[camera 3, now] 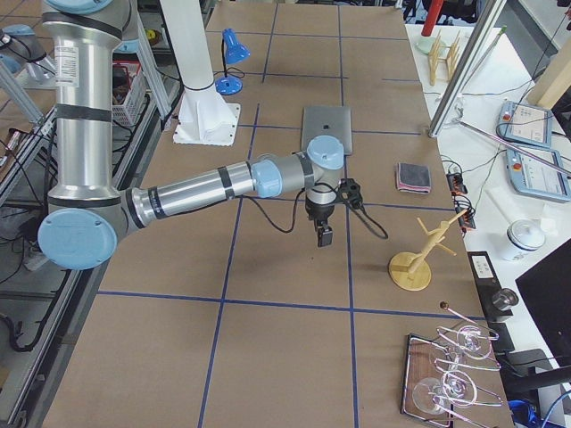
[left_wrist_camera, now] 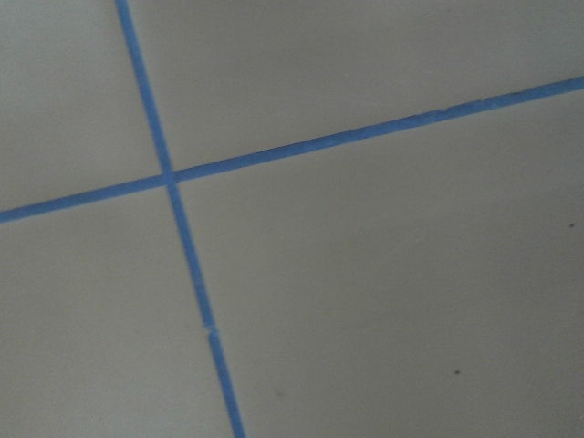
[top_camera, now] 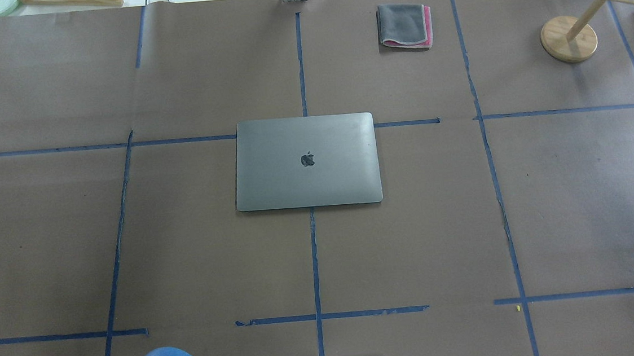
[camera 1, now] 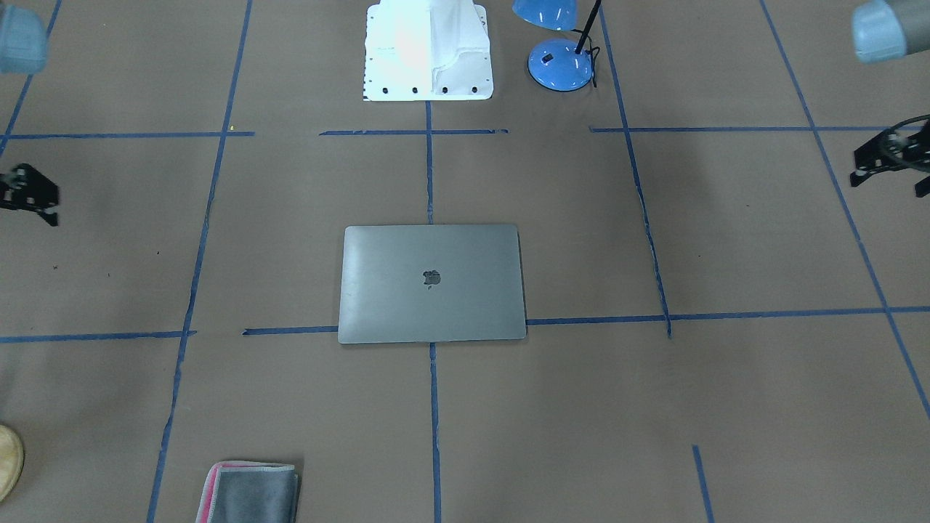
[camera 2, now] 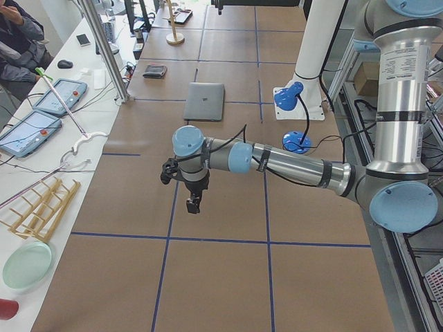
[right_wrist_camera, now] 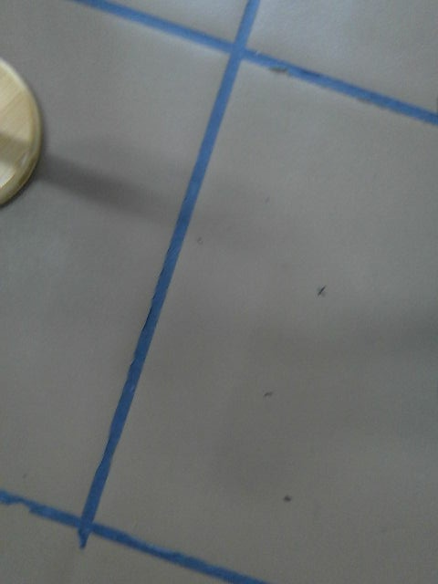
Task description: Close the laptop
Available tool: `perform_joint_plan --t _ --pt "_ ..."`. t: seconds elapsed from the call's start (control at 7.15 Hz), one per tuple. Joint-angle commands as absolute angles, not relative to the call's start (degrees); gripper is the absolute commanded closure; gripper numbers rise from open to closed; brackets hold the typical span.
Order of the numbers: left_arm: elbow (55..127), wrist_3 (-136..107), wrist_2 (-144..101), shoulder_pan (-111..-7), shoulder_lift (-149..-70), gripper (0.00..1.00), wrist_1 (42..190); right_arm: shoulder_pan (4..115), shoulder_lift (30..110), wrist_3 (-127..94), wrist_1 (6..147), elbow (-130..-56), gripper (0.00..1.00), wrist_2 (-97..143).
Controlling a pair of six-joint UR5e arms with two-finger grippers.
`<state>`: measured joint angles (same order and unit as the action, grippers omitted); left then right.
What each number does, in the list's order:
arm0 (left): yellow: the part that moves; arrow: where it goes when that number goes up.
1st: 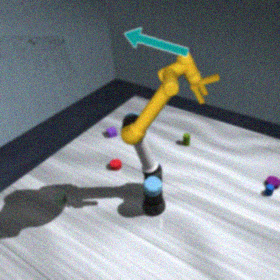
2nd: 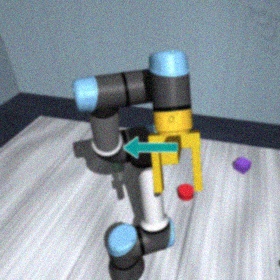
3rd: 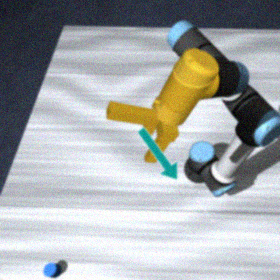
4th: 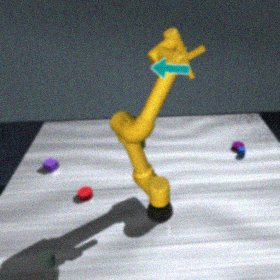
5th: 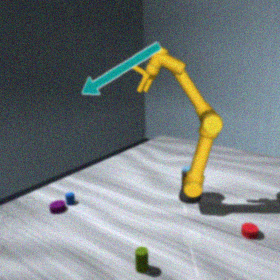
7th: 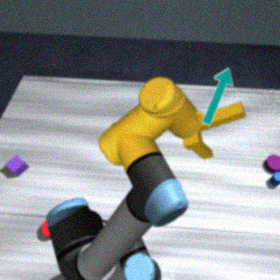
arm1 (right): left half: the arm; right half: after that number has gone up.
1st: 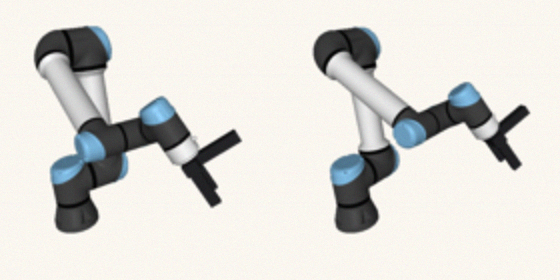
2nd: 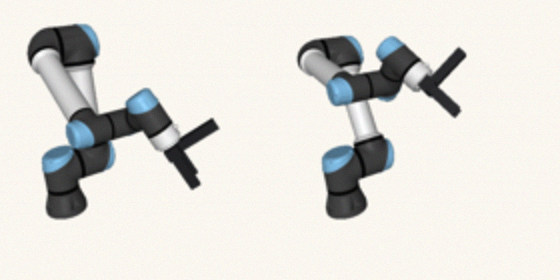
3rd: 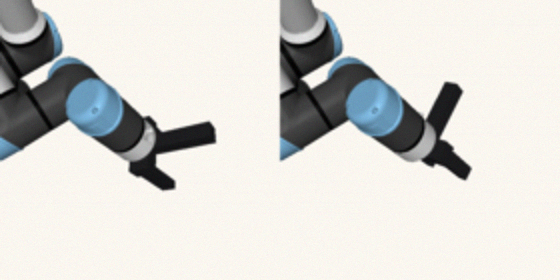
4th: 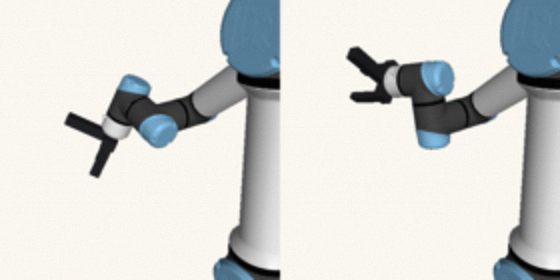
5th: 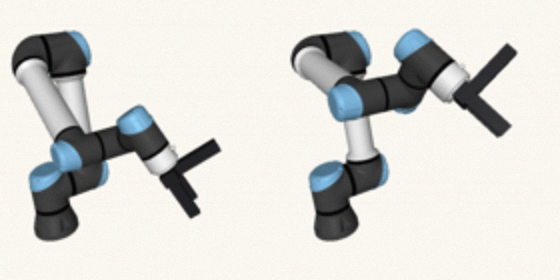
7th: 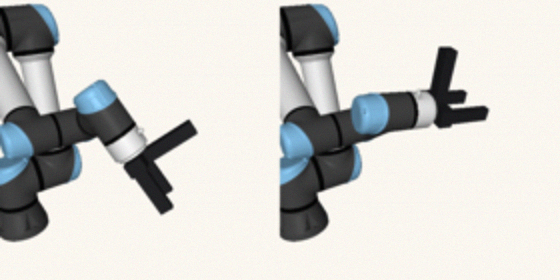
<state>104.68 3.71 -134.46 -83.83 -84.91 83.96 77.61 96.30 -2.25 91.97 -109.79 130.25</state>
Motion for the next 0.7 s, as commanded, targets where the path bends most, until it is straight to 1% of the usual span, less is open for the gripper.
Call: perform_joint_plan --t 0.0,0.14,0.56 --pt "102.0 5.0 -134.3 -86.5 -79.5 0.01 84.2 84.8 103.6 -0.3 91.6 -108.7 0.01 131.0" --pt "102.6 5.4 -134.3 -91.4 -79.2 0.01 84.4 86.6 104.4 -0.5 91.6 -108.8 0.01 131.6" --pt "102.4 5.1 -134.1 -92.0 -79.2 0.01 83.6 86.7 105.3 -1.4 91.4 -108.1 0.00 131.3"
